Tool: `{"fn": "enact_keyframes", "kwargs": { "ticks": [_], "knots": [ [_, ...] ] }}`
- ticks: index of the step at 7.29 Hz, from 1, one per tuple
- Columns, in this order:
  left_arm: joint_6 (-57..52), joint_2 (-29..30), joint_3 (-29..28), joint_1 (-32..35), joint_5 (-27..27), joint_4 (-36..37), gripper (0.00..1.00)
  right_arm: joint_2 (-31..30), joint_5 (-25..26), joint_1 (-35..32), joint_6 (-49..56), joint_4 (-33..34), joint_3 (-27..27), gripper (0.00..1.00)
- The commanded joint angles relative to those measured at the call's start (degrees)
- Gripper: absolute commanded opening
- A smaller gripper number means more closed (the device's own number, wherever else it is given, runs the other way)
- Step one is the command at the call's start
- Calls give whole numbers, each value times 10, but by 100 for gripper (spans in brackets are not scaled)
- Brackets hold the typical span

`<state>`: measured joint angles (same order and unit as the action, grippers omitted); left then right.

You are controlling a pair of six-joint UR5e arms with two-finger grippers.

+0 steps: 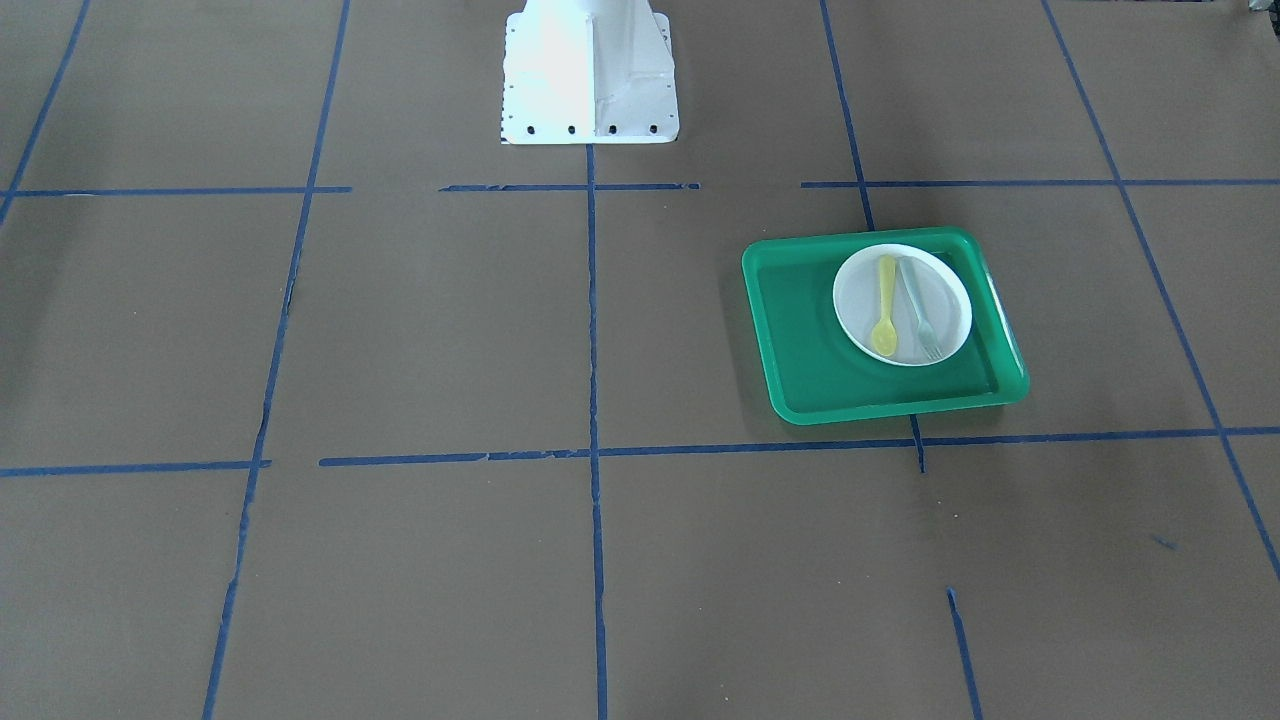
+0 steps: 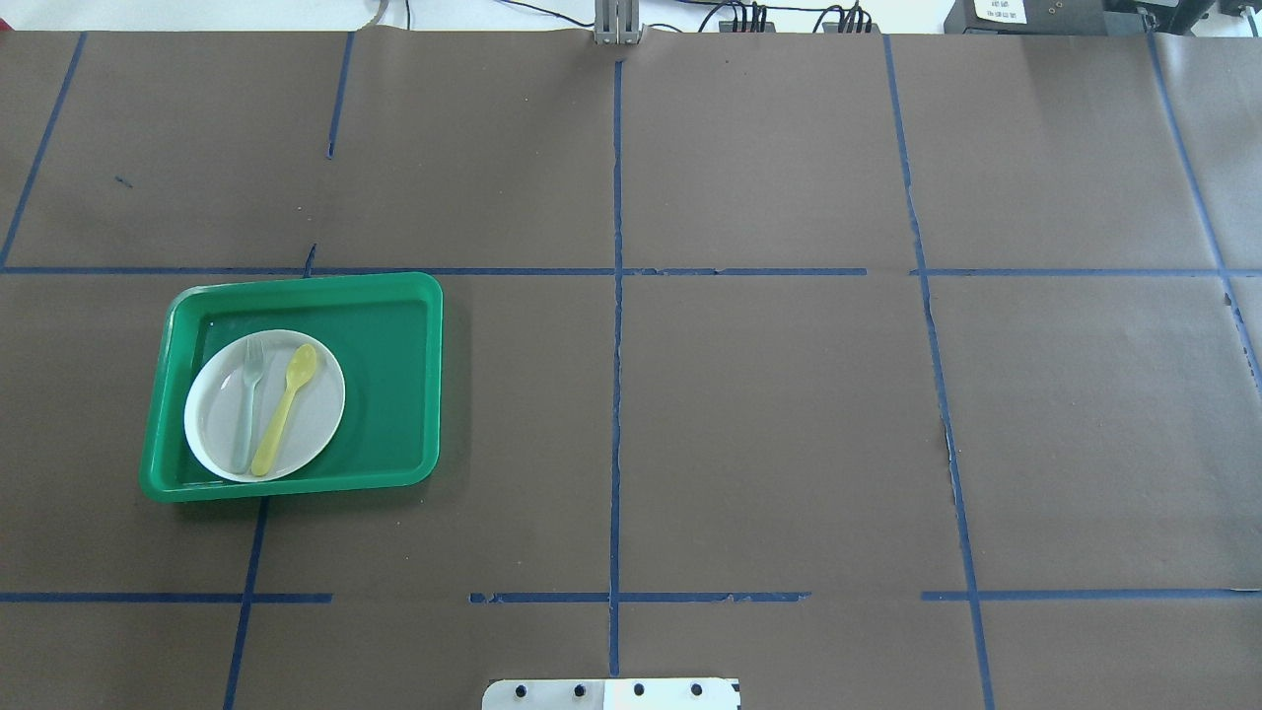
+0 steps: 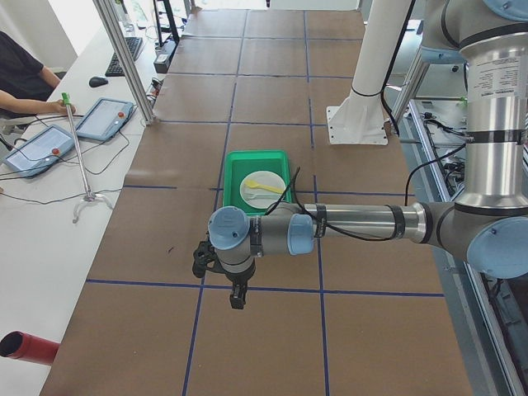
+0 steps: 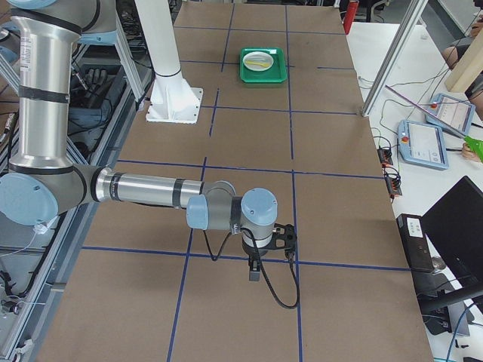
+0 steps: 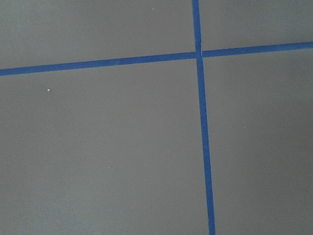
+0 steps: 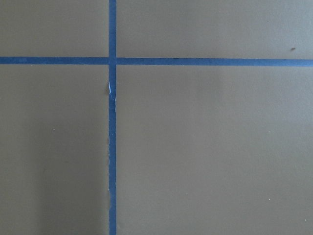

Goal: Place spoon

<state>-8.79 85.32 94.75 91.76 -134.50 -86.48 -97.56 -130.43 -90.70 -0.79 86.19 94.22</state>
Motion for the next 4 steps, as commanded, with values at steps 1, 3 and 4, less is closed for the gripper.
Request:
{"fn": "enact_keyframes", "kwargs": {
  "ticks": [1,3,4],
  "knots": [
    [-3,0,0,0,-1,-3,100,0,0,0,0,0,0,100],
    [-2,5,8,0,-1,-10,100,0,0,0,0,0,0,100],
    [7,13,18,0,0,-30,100,0,0,0,0,0,0,100]
  ]
}}
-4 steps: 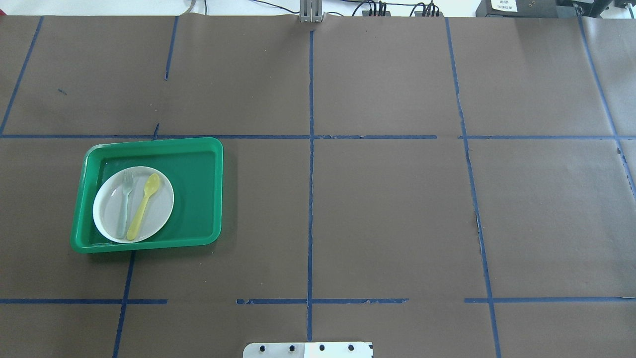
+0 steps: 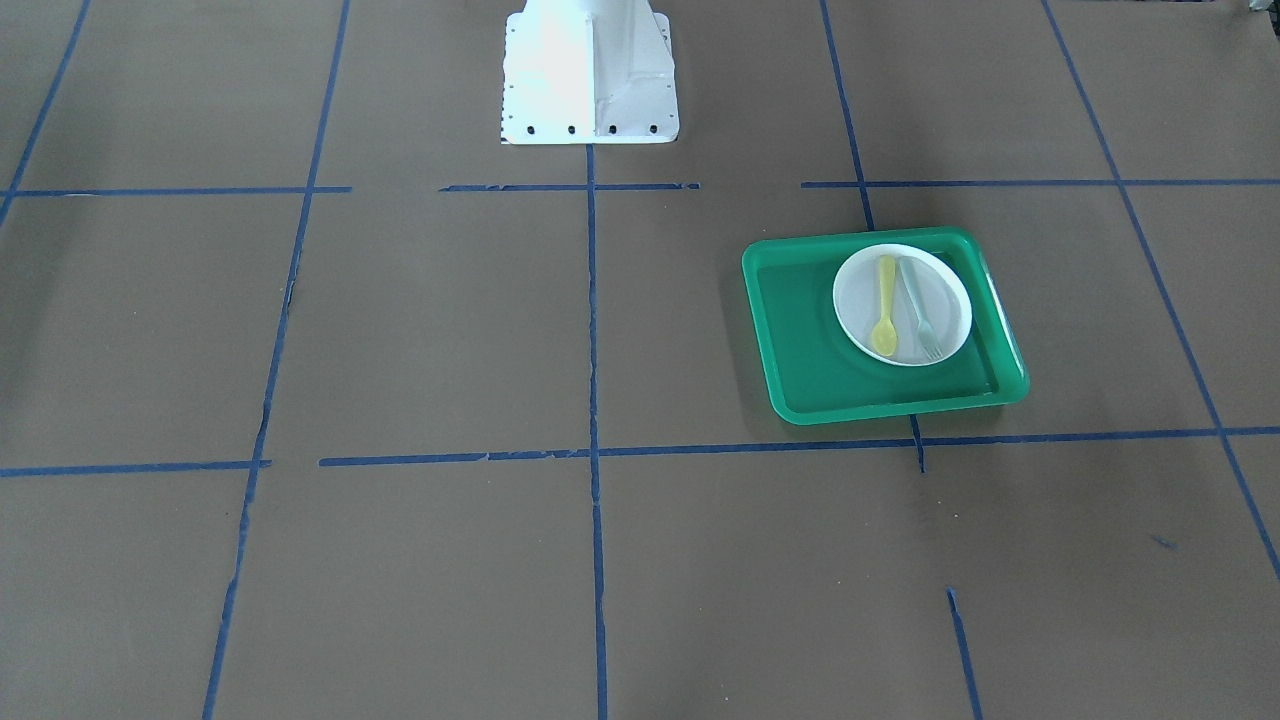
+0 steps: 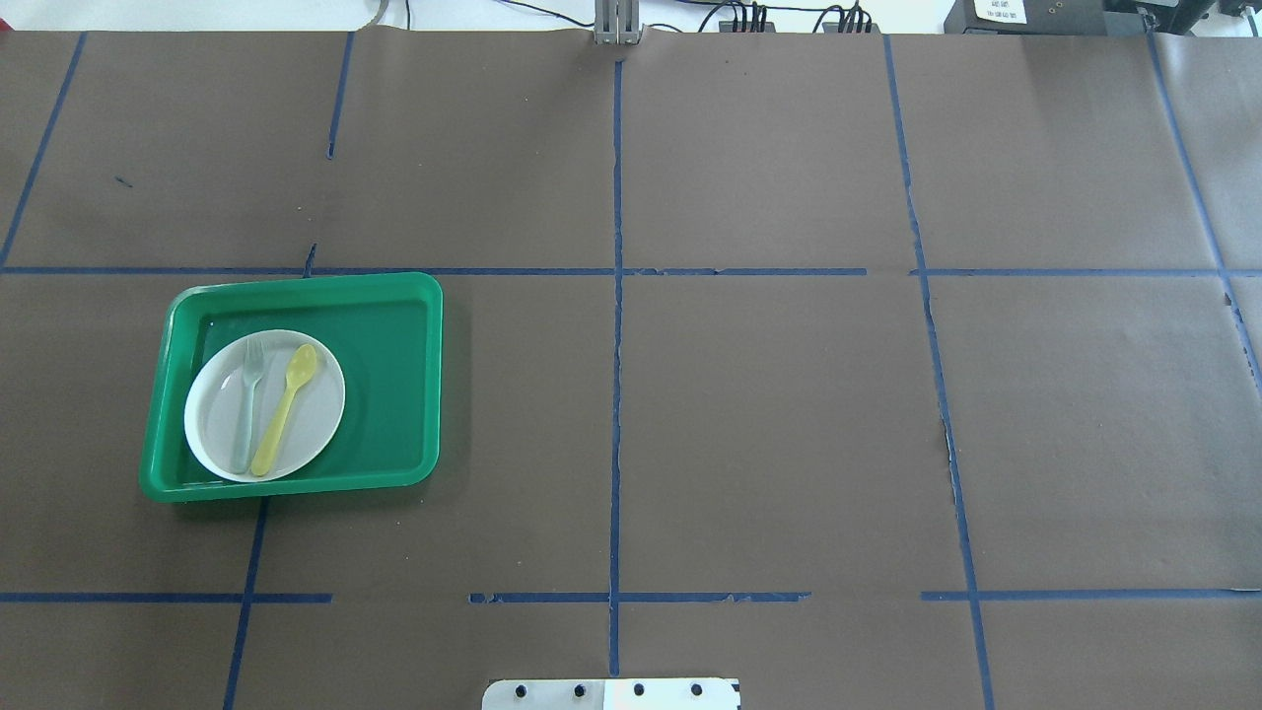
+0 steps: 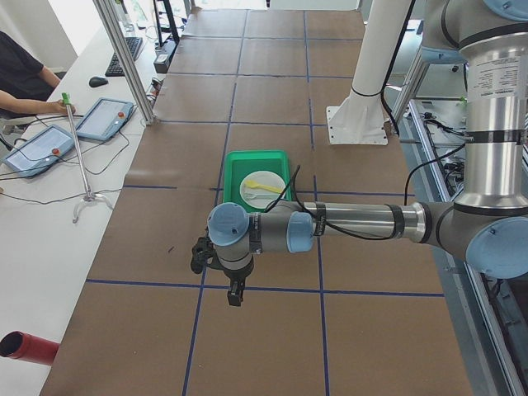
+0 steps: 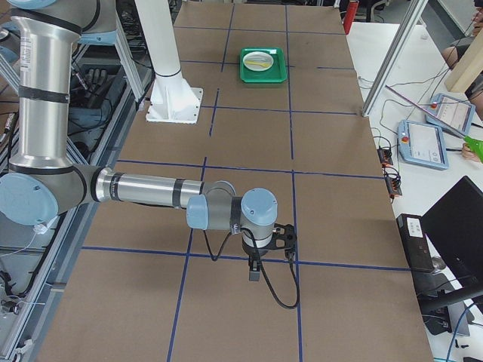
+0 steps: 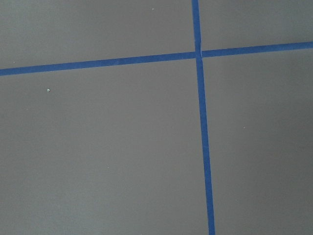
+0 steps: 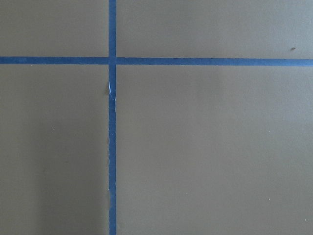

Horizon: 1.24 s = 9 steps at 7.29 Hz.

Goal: Place spoon

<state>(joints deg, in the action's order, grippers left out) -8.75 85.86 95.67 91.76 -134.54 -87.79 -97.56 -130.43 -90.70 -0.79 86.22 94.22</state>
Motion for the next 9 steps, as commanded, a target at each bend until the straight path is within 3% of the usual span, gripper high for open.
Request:
{"fn": "enact_keyframes", "kwargs": {
  "ticks": [1,3,6,9],
  "knots": [
    [27,8,32,-14,2,-18,100,0,0,0,1,0,0,100],
    [161,11,87,-89,6,-57,100,0,0,0,0,0,0,100],
    [335,56,154,-218,9,-60,100,0,0,0,0,0,0,100],
    [541,144,151,-349,52,-56,100,0,0,0,0,0,0,100]
  ]
}}
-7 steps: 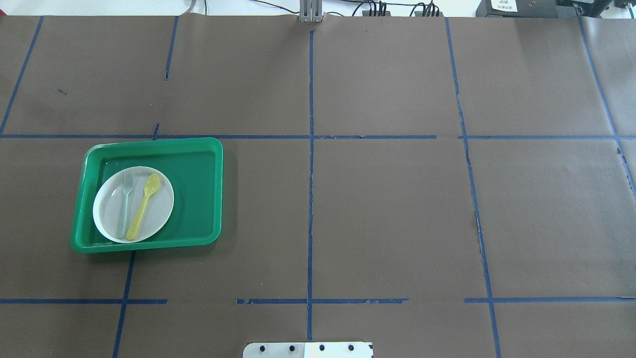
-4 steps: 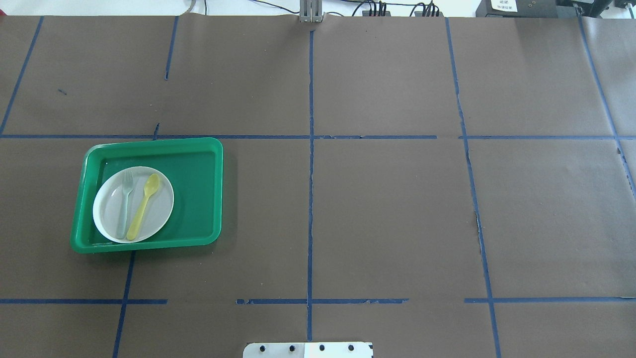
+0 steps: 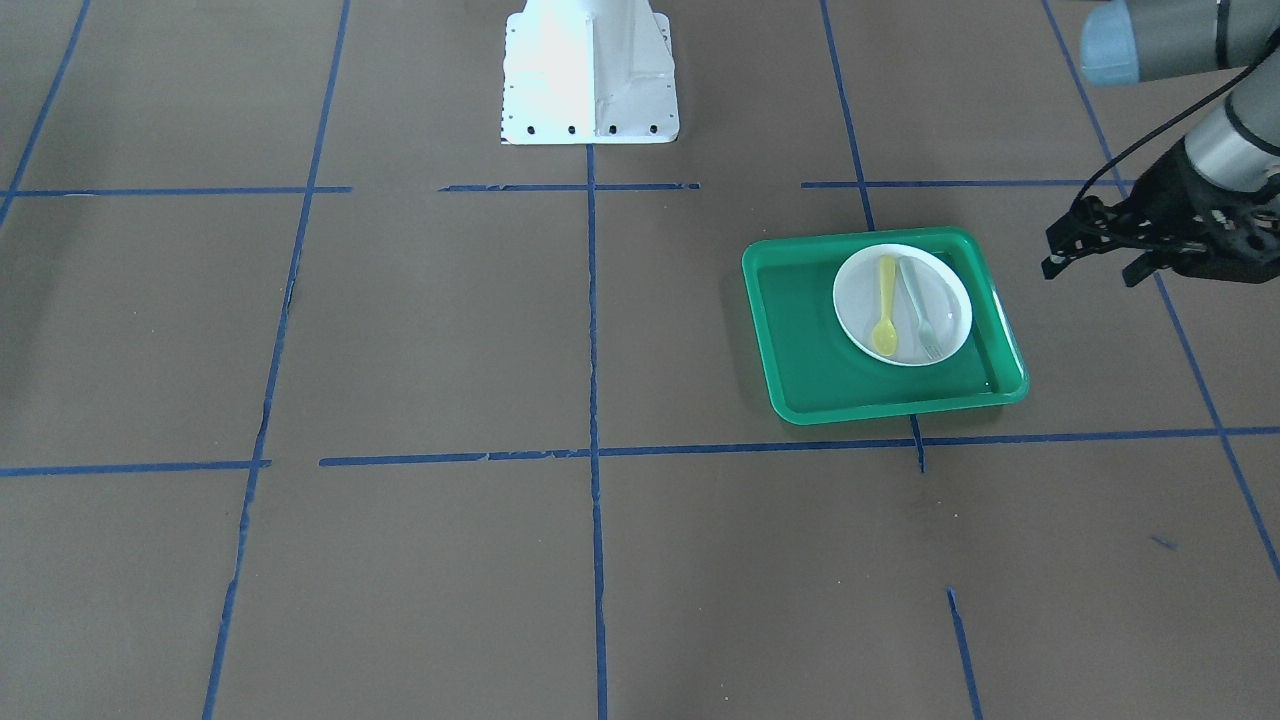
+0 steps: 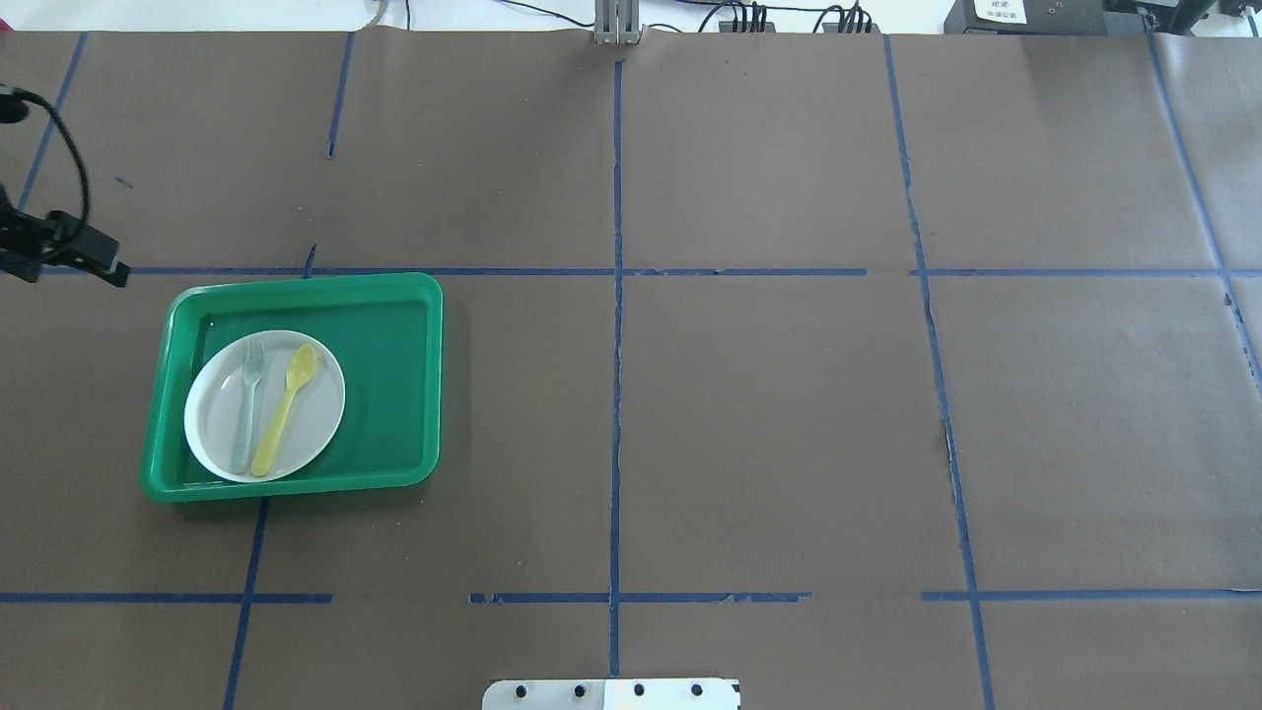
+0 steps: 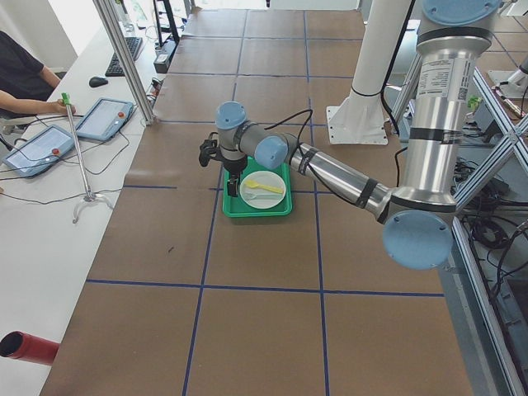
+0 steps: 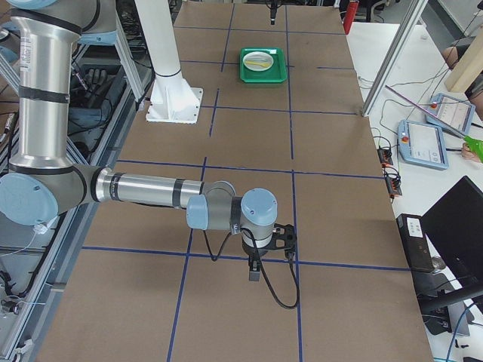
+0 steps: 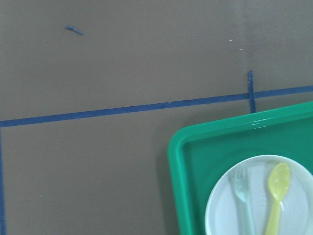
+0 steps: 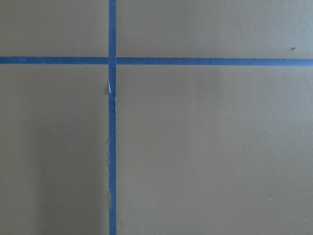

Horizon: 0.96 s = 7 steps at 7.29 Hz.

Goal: Place spoon
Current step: 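Move the left gripper over the yellow spoon on the white plate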

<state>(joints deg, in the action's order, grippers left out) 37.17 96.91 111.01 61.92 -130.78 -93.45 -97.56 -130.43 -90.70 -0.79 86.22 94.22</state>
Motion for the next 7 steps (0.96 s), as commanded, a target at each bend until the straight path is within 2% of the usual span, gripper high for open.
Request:
{"fn": "enact_keyframes", "kwargs": {
  "ticks": [1,3,5,6,7],
  "knots": [
    [110,41,-3,-74,17,0,100,0,0,0,0,0,0,100],
    [154,59,-32,-145,92,-6,100,0,0,0,0,0,0,100],
    [184,67,-90,-169,93,-68,100,0,0,0,0,0,0,100],
    [193,66,-106,-179,93,-94,96,0,0,0,1,0,0,100],
    [194,67,-116,-185,93,-97,85,0,0,0,0,0,0,100]
  ]
}}
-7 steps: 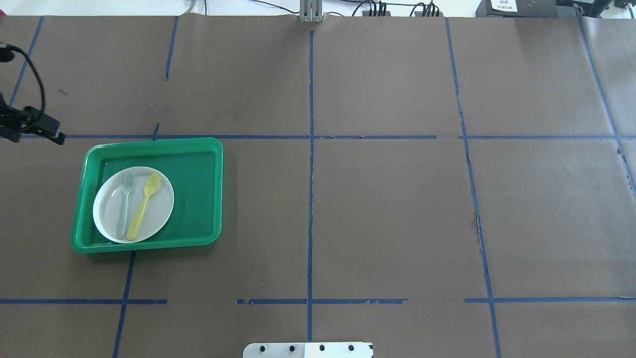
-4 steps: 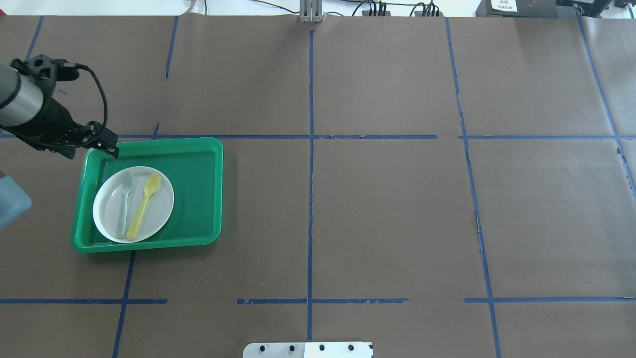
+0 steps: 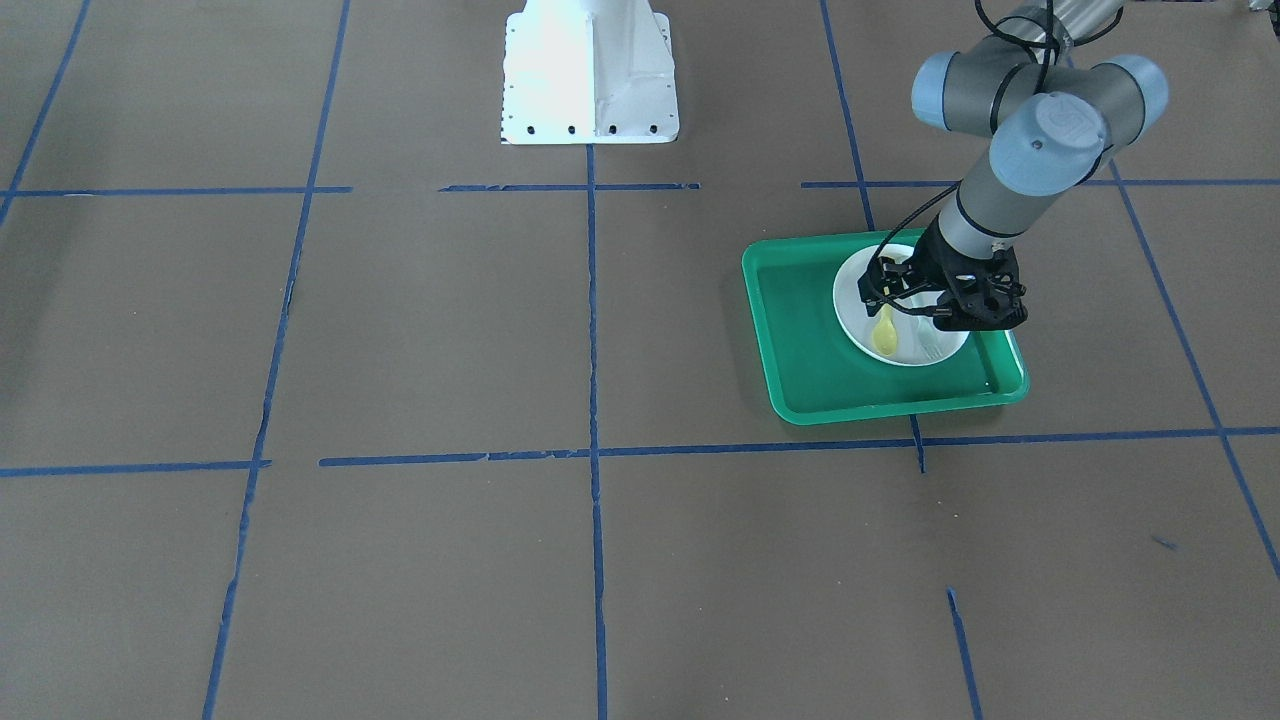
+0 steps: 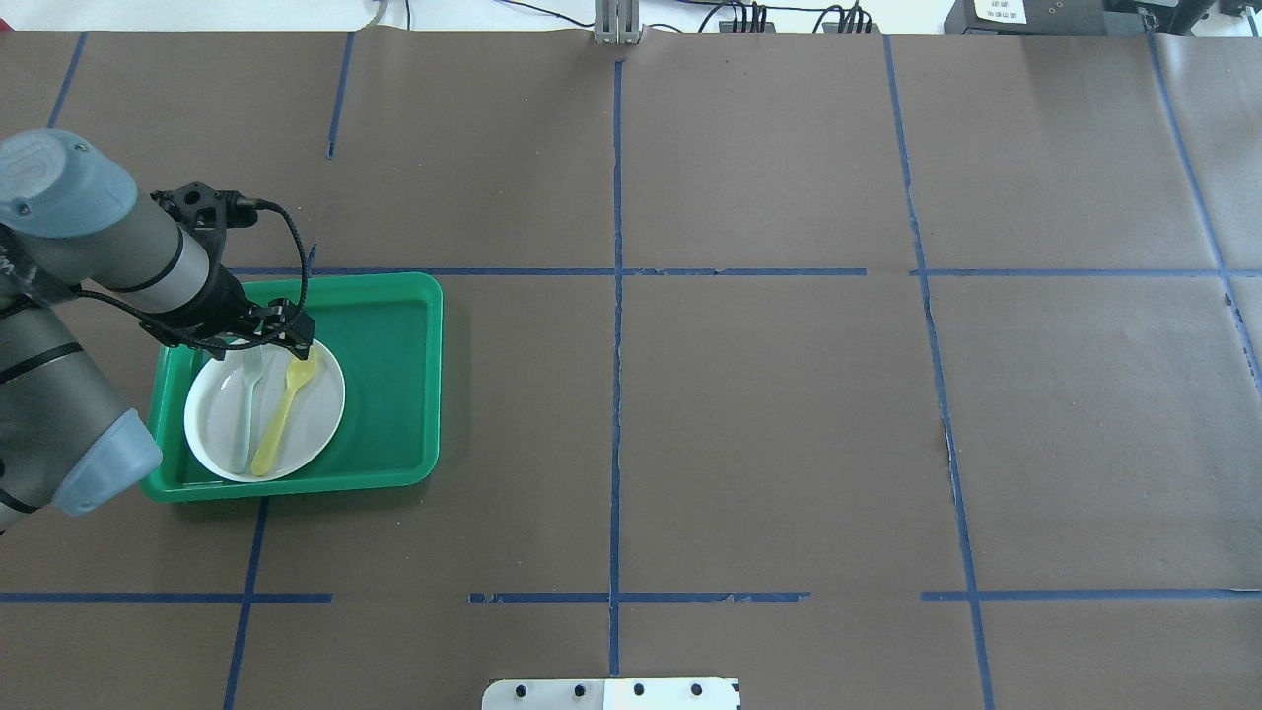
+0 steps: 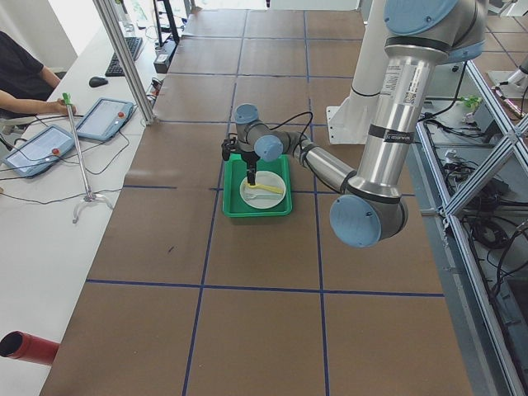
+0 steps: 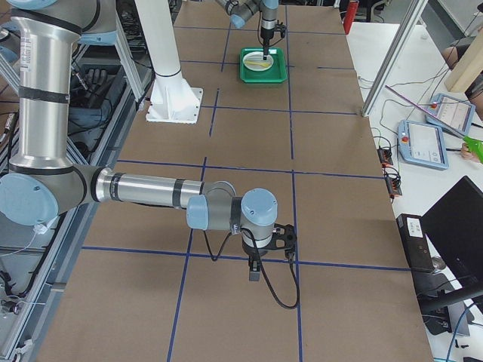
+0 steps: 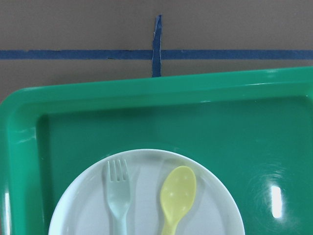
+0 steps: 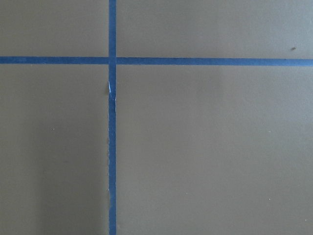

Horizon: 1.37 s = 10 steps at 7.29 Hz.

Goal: Place spoon
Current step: 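Move the left gripper over the yellow spoon on the white plate, then lower the left gripper and close it on the yellow spoon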

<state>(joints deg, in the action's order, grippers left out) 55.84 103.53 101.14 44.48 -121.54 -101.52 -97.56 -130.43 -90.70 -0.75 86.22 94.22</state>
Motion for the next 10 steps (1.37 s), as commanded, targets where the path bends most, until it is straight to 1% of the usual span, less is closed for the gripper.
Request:
{"fn": "enact_keyframes", "kwargs": {
  "ticks": [1,2,5,10],
  "knots": [
    [7,1,-18,-14,1,-17,80,0,0,0,0,-1,0,100],
    [5,-2,-18,-16,1,-17,78,0,0,0,0,0,0,100],
    [2,-3,-29,-27,-3,-18,78,0,0,0,0,0,0,100],
    [1,-6,-29,-28,-5,-19,78,0,0,0,0,-1,0,100]
  ]
}}
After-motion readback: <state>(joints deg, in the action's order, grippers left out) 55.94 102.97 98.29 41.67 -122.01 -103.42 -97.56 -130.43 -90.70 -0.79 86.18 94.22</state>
